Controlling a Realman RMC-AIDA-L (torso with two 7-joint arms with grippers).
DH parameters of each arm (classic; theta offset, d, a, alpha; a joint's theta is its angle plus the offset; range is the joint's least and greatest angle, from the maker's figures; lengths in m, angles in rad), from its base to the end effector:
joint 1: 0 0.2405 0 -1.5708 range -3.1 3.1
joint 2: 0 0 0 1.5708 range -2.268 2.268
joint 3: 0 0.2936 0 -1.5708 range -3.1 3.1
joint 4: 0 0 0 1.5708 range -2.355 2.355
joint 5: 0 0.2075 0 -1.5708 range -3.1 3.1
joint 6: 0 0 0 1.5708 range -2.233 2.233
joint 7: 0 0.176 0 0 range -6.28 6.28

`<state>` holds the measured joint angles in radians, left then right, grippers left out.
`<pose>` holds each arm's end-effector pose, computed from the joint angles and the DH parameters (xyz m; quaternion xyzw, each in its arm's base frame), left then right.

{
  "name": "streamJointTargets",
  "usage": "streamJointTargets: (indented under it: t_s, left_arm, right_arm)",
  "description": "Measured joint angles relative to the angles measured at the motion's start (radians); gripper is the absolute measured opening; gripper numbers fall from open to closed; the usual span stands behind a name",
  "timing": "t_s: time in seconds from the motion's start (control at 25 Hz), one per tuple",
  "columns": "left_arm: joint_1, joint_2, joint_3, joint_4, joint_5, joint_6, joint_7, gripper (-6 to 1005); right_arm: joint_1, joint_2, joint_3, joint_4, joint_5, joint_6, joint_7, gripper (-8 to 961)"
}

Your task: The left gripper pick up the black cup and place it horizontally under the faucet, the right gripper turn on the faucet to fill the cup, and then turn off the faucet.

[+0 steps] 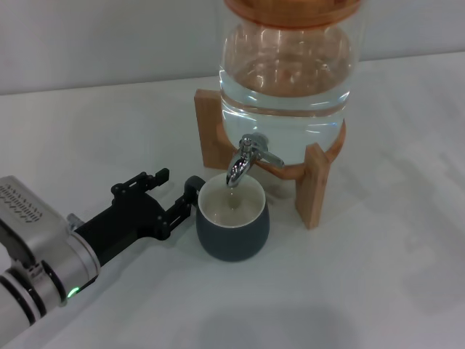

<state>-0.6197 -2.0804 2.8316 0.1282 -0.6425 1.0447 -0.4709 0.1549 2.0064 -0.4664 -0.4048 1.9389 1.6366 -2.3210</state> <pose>-0.2786 0.3649 -0.1459 -0.9025 -0.1691 -0.2512 0.3064 0.3897 0.2705 0.0938 -0.7023 0.1757 0.4163 0.5501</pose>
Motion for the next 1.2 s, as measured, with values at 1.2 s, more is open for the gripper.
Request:
streamJointTargets:
  t_s: [1.2]
  left_arm:
    - [0.114, 0.008, 0.009, -0.320, 0.007, 0.419, -0.297, 574]
  right_arm:
    - [-0.032, -0.011, 0.002, -0.114, -0.084, -0.017, 0.134, 816]
